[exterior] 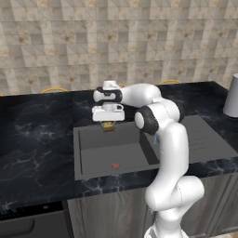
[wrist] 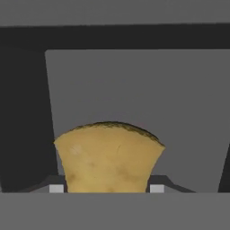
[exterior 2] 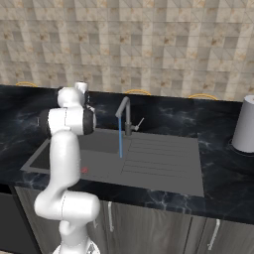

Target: Soak the sponge with water for a few seconds and then drop it inside the sink.

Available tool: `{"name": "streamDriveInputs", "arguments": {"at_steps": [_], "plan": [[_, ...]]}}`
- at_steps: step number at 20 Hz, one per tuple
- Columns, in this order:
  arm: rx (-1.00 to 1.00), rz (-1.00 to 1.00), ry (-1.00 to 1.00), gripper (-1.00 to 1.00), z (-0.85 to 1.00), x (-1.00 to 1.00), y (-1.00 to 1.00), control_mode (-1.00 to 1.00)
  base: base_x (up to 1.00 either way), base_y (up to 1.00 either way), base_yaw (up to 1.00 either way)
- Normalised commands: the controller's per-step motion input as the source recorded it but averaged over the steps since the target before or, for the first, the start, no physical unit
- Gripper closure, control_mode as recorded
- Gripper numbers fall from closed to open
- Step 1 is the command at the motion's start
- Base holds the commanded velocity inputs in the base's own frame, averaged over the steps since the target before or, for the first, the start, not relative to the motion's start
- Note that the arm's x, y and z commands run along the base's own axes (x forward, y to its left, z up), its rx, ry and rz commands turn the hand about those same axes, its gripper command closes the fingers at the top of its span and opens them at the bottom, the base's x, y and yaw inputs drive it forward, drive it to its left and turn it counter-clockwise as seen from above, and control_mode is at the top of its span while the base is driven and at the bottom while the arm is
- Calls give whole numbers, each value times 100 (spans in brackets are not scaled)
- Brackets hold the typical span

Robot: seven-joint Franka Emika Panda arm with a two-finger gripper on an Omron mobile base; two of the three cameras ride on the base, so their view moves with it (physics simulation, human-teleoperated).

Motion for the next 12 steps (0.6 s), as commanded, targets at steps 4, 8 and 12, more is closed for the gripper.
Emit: {"name": "streamDriveInputs", "arguments": {"at_steps": [4, 8, 12], "plan": [[0, 0, 0, 100, -62, 10, 0, -100, 0, 0, 0], [0, 0, 0, 100, -51, 25, 0, -100, 0, 0, 0], [0, 1, -1, 100, -43, 26, 0, -100, 0, 0, 0]]}}
